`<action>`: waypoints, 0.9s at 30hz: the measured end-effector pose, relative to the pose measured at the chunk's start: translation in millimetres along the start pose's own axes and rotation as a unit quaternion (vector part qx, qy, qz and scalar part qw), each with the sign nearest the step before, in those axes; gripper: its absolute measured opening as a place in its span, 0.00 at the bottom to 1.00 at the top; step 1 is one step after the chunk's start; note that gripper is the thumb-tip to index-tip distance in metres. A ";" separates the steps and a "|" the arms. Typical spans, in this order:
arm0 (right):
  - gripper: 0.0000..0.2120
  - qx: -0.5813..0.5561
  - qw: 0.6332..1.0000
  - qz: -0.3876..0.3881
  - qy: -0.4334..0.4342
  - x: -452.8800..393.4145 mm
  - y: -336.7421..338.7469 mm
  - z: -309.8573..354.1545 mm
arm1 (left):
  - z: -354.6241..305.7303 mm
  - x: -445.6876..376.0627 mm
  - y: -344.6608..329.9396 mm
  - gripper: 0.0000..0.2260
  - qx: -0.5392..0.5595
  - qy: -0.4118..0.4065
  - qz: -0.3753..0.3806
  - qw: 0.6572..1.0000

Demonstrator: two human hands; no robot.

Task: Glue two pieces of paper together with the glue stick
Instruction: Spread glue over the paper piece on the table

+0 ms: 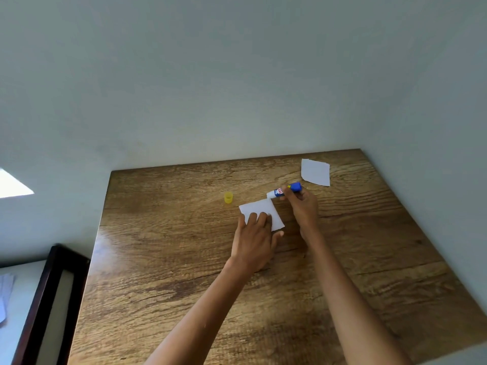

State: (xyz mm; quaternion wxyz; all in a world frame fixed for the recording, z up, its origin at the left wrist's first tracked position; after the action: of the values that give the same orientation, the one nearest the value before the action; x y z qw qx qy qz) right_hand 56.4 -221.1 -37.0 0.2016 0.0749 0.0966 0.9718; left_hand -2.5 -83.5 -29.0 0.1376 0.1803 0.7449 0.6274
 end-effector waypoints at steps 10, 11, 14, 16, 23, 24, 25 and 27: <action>0.07 0.046 0.996 0.079 0.010 7.4 -27.3 -4.3 | -1.3 -0.8 -0.2 0.24 0.012 -0.003 -0.003 1.000; 0.08 0.046 0.996 0.074 0.010 6.3 -25.7 -4.2 | -1.3 -0.6 0.1 0.23 0.012 -0.002 -0.006 1.000; 0.06 0.045 0.997 0.057 0.007 3.5 -19.9 -4.5 | -1.6 -0.1 0.4 0.24 0.011 0.000 -0.006 1.000; 0.06 0.037 0.998 0.047 0.005 1.8 -15.4 -4.7 | -1.9 -0.7 0.2 0.24 0.010 0.002 -0.004 1.000; 0.13 0.024 1.000 0.003 -0.008 -1.1 0.4 -7.8 | -2.3 -0.9 -0.5 0.24 0.013 0.002 -0.008 1.000; 0.13 0.012 1.000 -0.005 -0.016 -0.3 2.4 -7.8 | -2.8 -0.1 0.0 0.24 0.014 0.002 -0.009 1.000; 0.13 0.000 1.000 -0.010 -0.023 -0.2 3.6 -7.0 | -3.1 -0.2 0.7 0.24 0.014 0.001 -0.010 1.000; 0.13 -0.012 0.999 -0.007 -0.032 2.0 2.1 -6.4 | -3.9 0.8 0.9 0.24 0.015 0.002 -0.006 1.000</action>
State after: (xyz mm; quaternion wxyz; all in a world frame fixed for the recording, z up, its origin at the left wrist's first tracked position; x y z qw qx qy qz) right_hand 52.6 -223.2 -42.5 0.2125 0.1028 0.0786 0.9686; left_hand -4.8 -86.4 -27.4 0.1376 0.1765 0.7557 0.6155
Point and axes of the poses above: each hand's wrist, its own x-axis away from the middle knuckle, its own y-axis out of the back of the hand, z = x × y, the point moved 9 cm from there along -x, towards the middle knuckle, and after that the axes turned 2 degrees about -y, right-handed, at the moved point
